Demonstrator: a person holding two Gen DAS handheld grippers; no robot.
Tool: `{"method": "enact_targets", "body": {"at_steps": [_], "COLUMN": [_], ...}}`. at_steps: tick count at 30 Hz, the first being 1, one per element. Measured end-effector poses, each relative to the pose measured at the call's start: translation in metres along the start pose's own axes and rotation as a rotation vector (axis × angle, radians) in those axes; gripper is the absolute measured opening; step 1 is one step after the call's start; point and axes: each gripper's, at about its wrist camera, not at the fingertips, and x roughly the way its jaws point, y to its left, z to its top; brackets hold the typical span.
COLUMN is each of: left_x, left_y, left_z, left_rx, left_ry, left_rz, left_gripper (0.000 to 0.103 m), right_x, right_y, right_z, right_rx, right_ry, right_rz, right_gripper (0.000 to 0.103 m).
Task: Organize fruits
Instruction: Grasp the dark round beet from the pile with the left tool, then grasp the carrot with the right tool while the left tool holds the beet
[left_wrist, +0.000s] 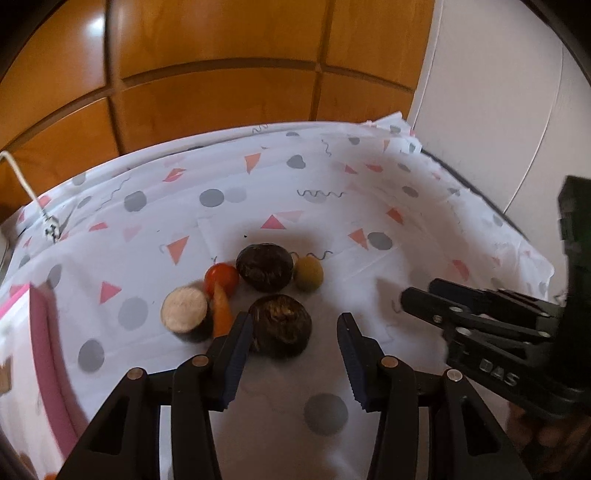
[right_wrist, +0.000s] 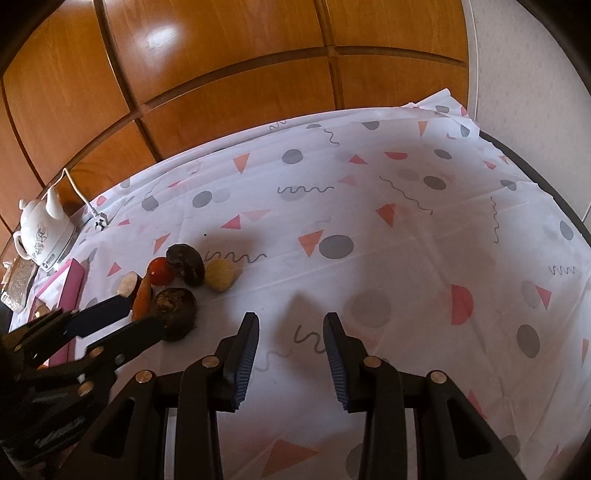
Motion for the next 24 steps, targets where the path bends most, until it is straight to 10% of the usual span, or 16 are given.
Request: {"method": "enact_targets", "body": {"at_steps": [13, 24], "left_x": [0.039, -0.004], "left_y": [-0.006, 0.005], "left_z": [0.001, -0.036], "left_rx": [0.098, -0.034], "left_ry": [0.047, -0.009], "left_rz": [0.039, 0.021], "left_gripper": [0.047, 0.047], "right_x": [0.003, 0.016], "right_y": [-0.011, 0.0], "right_z": [0.01, 0.013], "right_rx": [0.024, -0.019], "right_ry": [0.0, 0.031], "right_rz": [-0.001, 0.065], "right_gripper": [0.037, 0.036]}}
